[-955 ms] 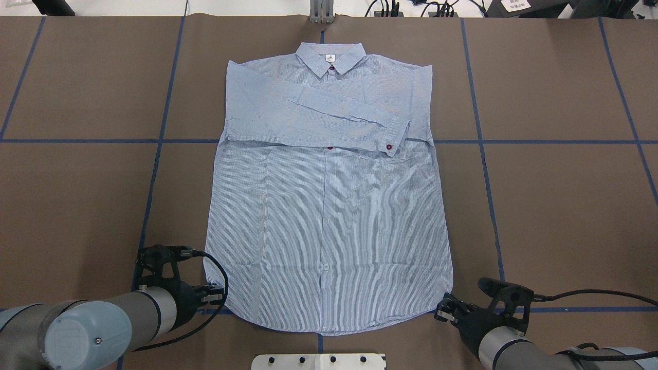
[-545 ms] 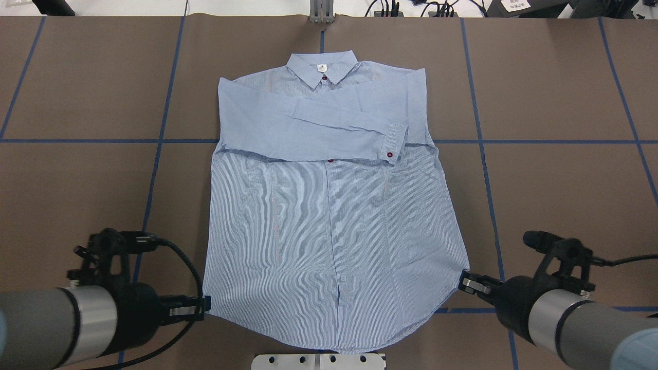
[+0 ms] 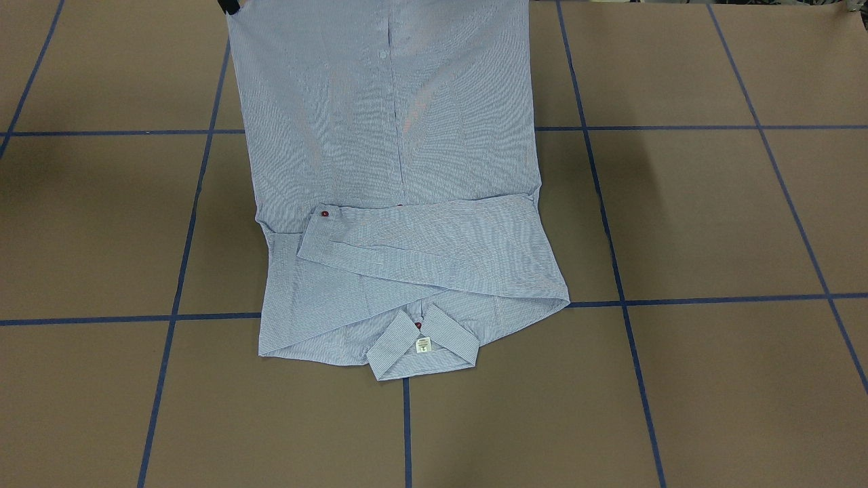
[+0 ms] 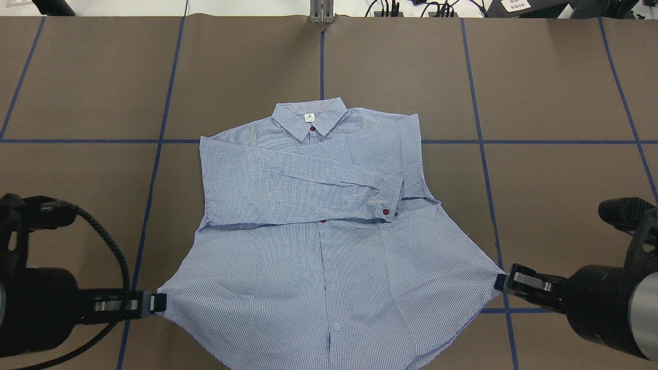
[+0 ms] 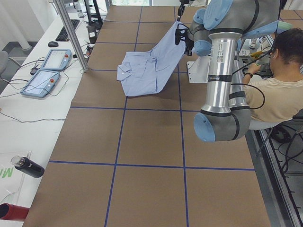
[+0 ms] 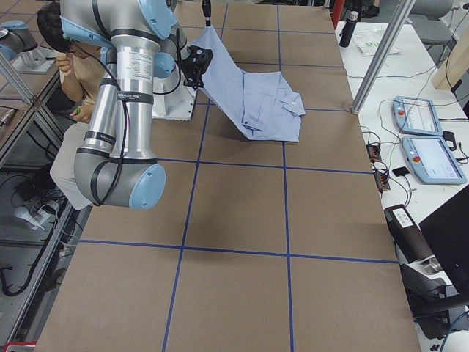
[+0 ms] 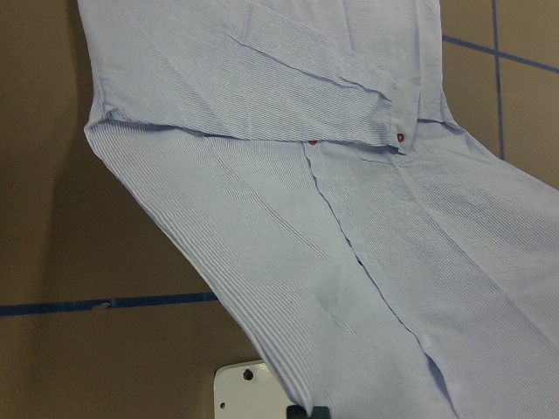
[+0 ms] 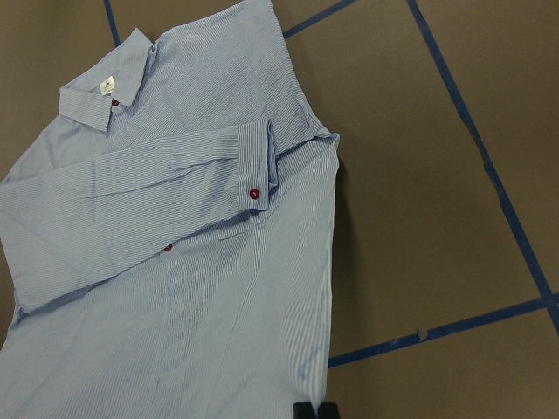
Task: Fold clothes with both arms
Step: 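Lift the hem with both grippers and pull it toward the robot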
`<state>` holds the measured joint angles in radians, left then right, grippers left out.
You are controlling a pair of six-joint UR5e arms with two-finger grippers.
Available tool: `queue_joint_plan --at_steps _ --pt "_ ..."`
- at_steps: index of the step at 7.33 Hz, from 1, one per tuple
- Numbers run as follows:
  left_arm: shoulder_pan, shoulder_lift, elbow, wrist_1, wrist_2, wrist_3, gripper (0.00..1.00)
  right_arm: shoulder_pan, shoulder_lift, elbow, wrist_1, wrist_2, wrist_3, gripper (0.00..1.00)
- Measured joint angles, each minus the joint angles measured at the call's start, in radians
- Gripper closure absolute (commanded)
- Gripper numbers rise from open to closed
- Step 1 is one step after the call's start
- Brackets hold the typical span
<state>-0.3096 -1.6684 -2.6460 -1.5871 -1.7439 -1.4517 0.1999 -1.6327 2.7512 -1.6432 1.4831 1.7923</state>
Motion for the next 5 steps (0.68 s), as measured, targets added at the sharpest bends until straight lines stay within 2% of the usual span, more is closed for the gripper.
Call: queue_joint_plan --at_steps 1,3,5 --pt "-0.027 -0.04 0.089 0.002 0.018 0.012 1.0 0.042 0.058 -0.059 -0.014 0.007 -0.046 1.0" --pt "-0.114 -0.159 0.293 0.003 0.082 0.033 1.0 0.155 0.227 -0.242 -0.029 0.014 -0.138 1.0" --pt "-0.228 -0.226 0.391 0.001 0.099 0.06 1.0 0.272 0.321 -0.369 -0.025 0.014 -0.213 1.0"
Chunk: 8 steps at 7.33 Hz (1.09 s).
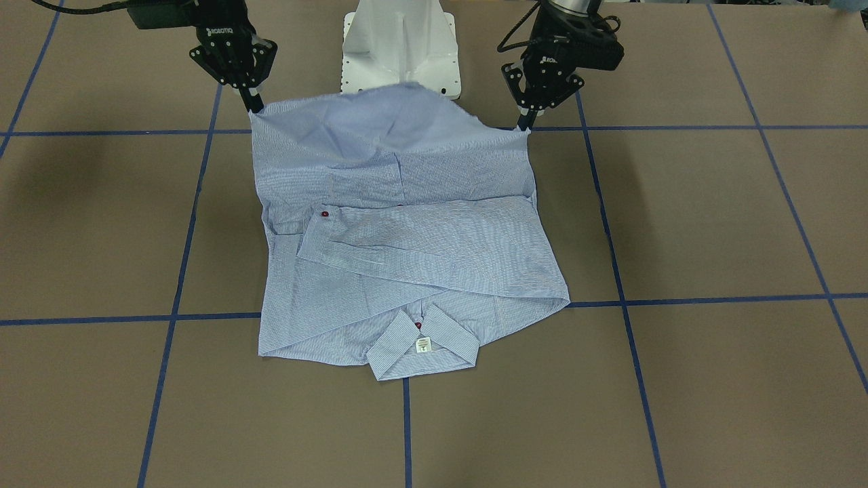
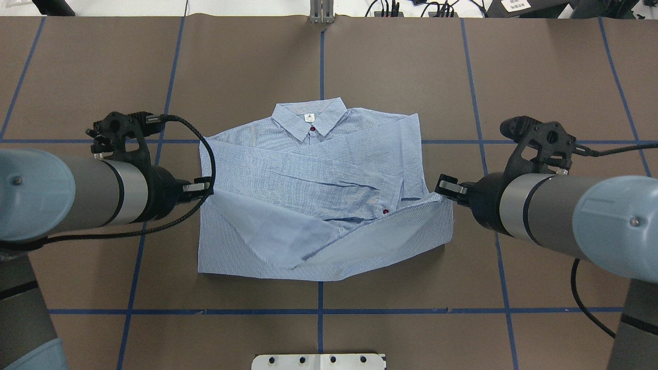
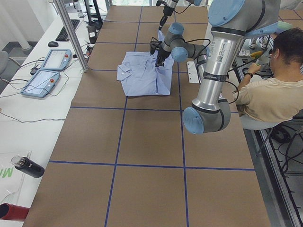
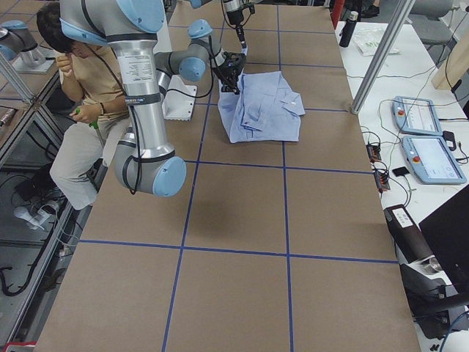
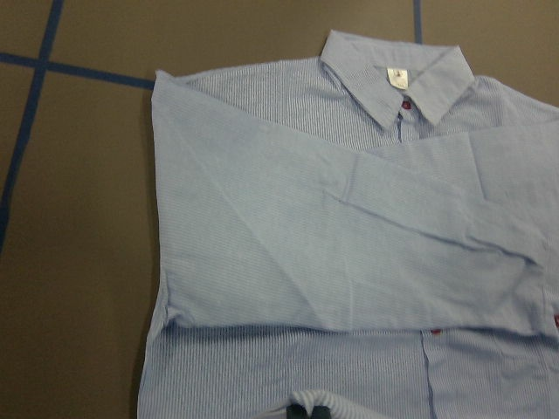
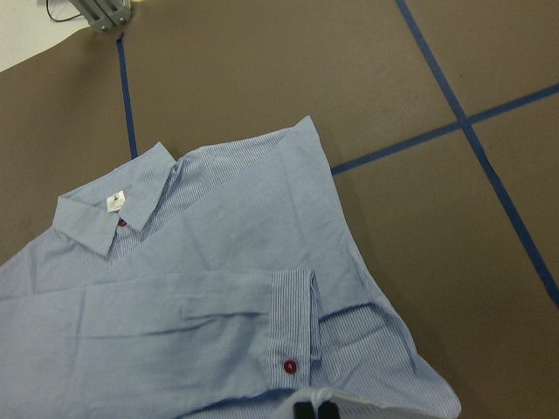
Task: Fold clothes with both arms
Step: 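Carry the hem with both grippers over the shirt toward the collar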
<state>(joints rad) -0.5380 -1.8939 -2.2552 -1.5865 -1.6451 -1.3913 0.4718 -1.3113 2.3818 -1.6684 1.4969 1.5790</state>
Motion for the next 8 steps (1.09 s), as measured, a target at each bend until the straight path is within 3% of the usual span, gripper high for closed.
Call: queue_joint_plan --at_steps 2,3,6,8 --pt "-0.071 -0.047 0.077 -0.003 0.037 0.023 1.0 0.094 0.098 -0.113 0.003 0.004 -0.056 1.0" --pt "-0.082 -0.092 0.17 -0.017 0.081 0.026 1.0 0.129 0.133 -0.163 0.008 0.016 -0.078 1.0" --pt "-0.087 -0.154 0.494 -0.242 0.167 0.049 1.0 0.168 0.161 -0.376 0.179 0.029 -0.119 1.0" --pt "-0.087 -0.161 0.63 -0.362 0.198 0.1 1.0 0.181 0.184 -0.514 0.273 0.03 -0.142 1.0"
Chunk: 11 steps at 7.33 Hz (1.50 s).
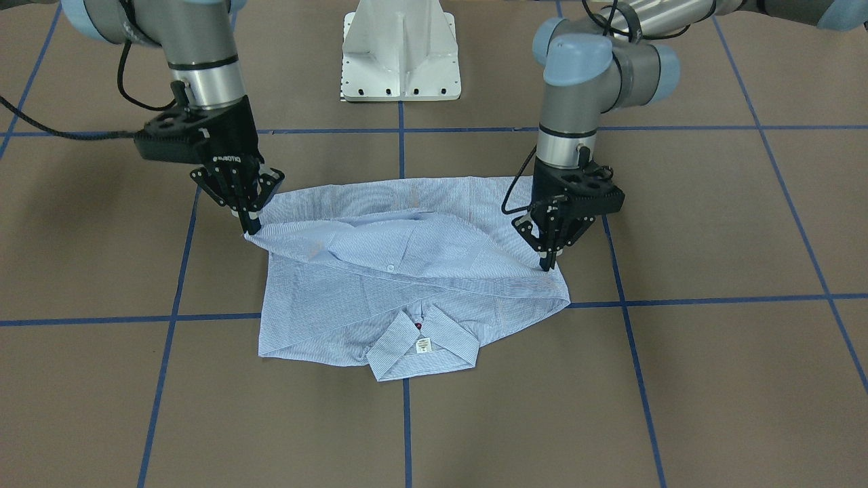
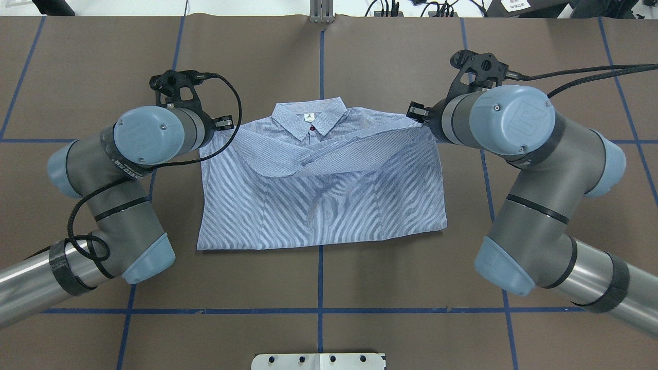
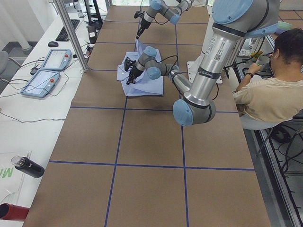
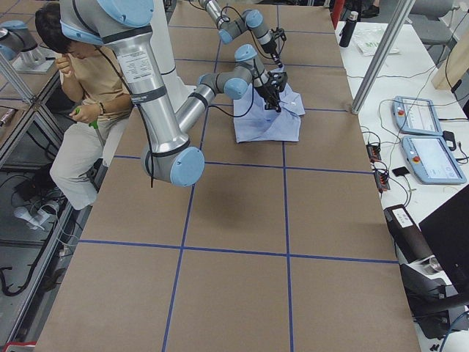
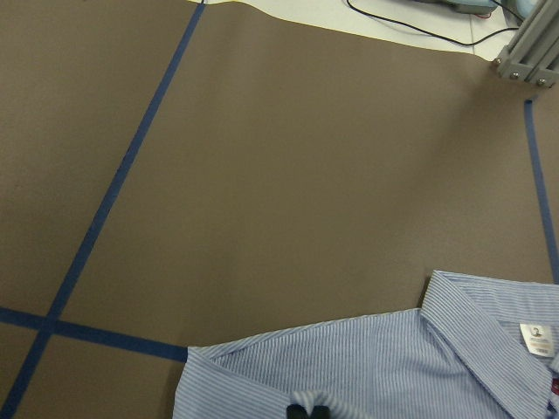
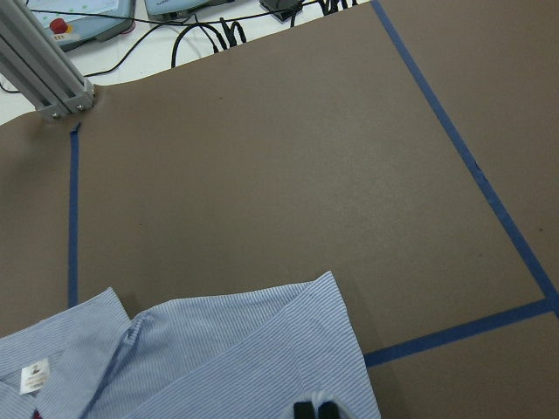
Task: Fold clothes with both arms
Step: 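Carry the hem with both grippers over the shirt toward the collar, then release the hem near the collar and withdraw the left gripper to the folded edge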
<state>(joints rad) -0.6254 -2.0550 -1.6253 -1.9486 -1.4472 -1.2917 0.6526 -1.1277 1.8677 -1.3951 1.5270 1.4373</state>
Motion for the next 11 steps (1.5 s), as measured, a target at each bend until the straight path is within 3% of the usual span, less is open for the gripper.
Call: queue_joint_plan --at_steps 1,2,3,4,5,7,8,9,11 --pt "0.0 -0.006 0.044 -0.03 0.005 0.032 1.0 0.011 0.009 -0.032 0.013 0.005 -0.011 1.0" --pt "-0.003 -0.01 0.07 -0.044 0.007 0.076 0.93 0.028 0.012 -0.045 0.017 0.019 -0.028 1.0" --pt "-0.007 -0.011 0.08 -0.052 0.008 0.108 0.76 0.046 0.011 -0.053 0.018 0.037 -0.047 1.0" --pt "-0.011 -0.011 0.085 -0.068 0.005 0.132 0.01 0.057 0.011 -0.067 0.019 0.047 -0.06 0.43" --pt "-0.014 -0.011 0.089 -0.095 0.001 0.155 0.0 0.062 0.012 -0.083 0.028 0.051 -0.066 0.0" --pt "-0.038 -0.009 0.082 -0.16 -0.061 0.226 0.0 0.071 0.022 -0.104 0.061 0.062 -0.069 0.0" --pt "-0.069 0.006 0.055 -0.193 -0.172 0.287 0.0 0.088 0.038 -0.106 0.067 0.11 -0.08 0.0" --pt "-0.091 0.043 -0.001 -0.218 -0.269 0.34 0.0 0.109 0.045 -0.104 0.072 0.178 -0.112 0.0" --pt "-0.083 0.149 -0.129 -0.248 -0.333 0.332 0.0 0.125 0.035 -0.096 0.076 0.237 -0.171 0.0"
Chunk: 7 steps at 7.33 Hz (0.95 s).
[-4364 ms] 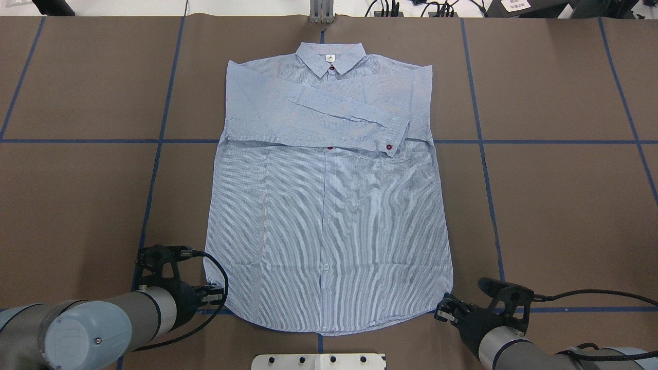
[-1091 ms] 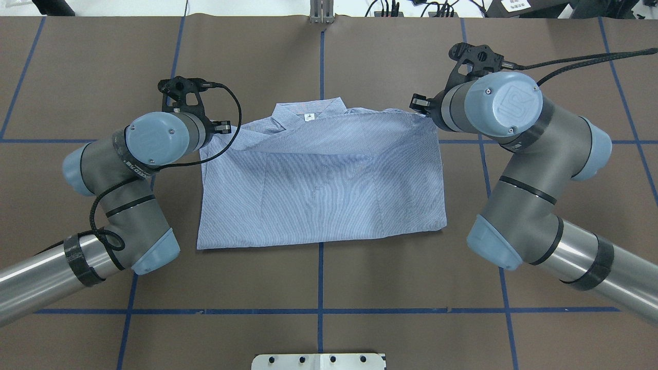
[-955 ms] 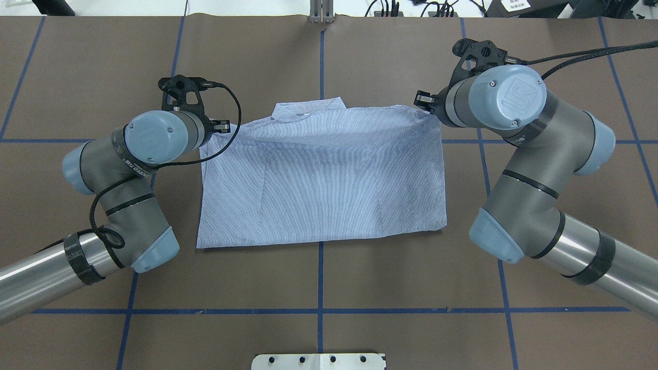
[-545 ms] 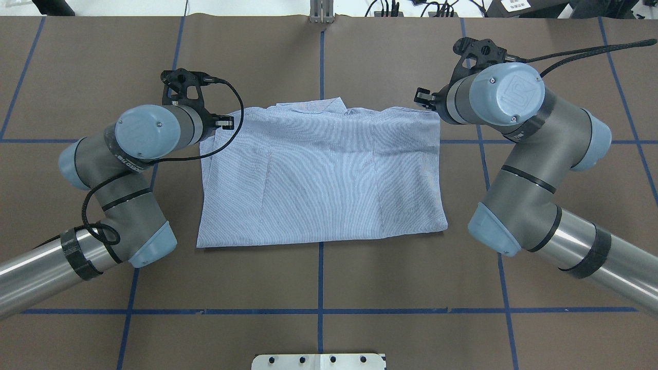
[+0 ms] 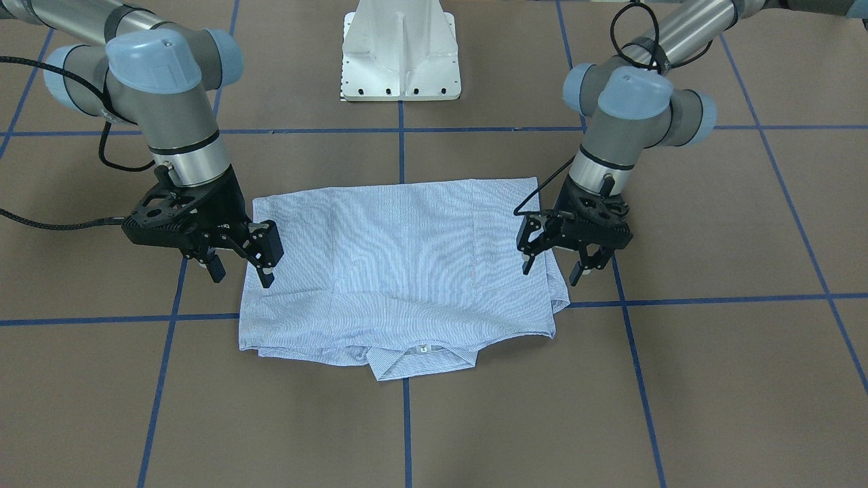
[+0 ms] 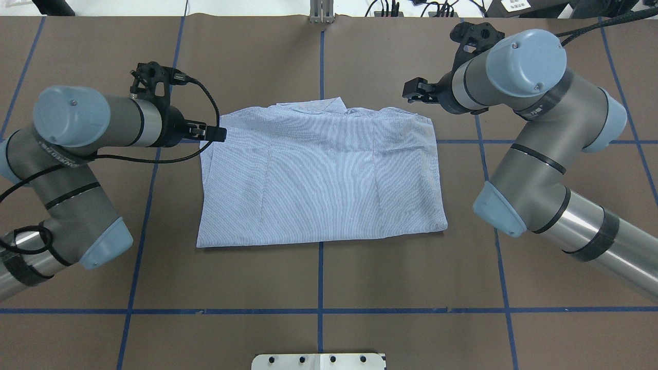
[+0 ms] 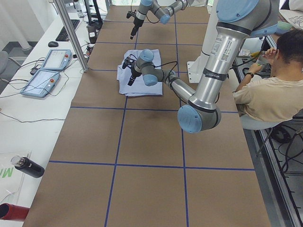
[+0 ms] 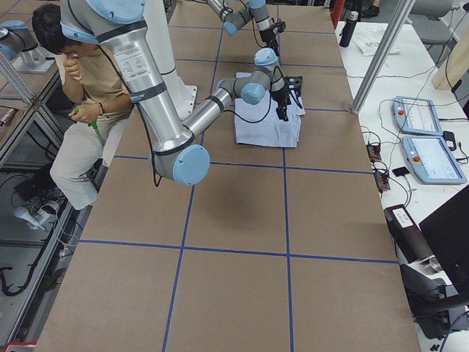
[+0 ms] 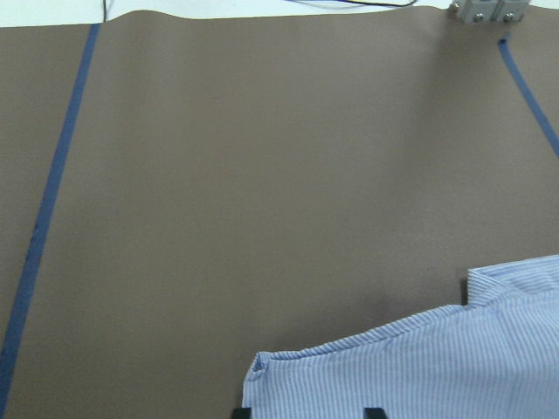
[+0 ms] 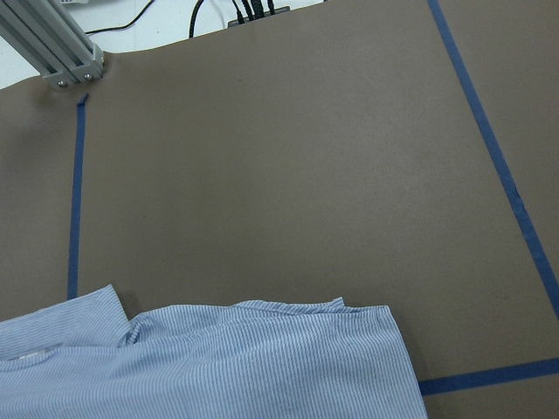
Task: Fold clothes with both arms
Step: 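Release the hem near the collar and withdraw the left gripper to the folded edge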
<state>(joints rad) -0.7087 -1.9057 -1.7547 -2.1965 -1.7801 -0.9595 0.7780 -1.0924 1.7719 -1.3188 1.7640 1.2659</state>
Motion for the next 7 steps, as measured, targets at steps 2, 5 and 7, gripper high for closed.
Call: queue_joint_plan --at_steps 2,5,7 --pt "0.093 0.135 -0.077 -0.101 0.014 -0.101 0.0 0.001 -0.004 0.007 0.001 0.007 -0.01 0.0" --pt "0.271 0.219 -0.088 -0.177 0.153 -0.249 0.02 0.001 -0.006 0.009 0.001 0.005 -0.01 0.0" --pt "0.348 0.229 -0.083 -0.181 0.211 -0.3 0.22 0.001 -0.008 0.01 0.001 0.005 -0.01 0.0"
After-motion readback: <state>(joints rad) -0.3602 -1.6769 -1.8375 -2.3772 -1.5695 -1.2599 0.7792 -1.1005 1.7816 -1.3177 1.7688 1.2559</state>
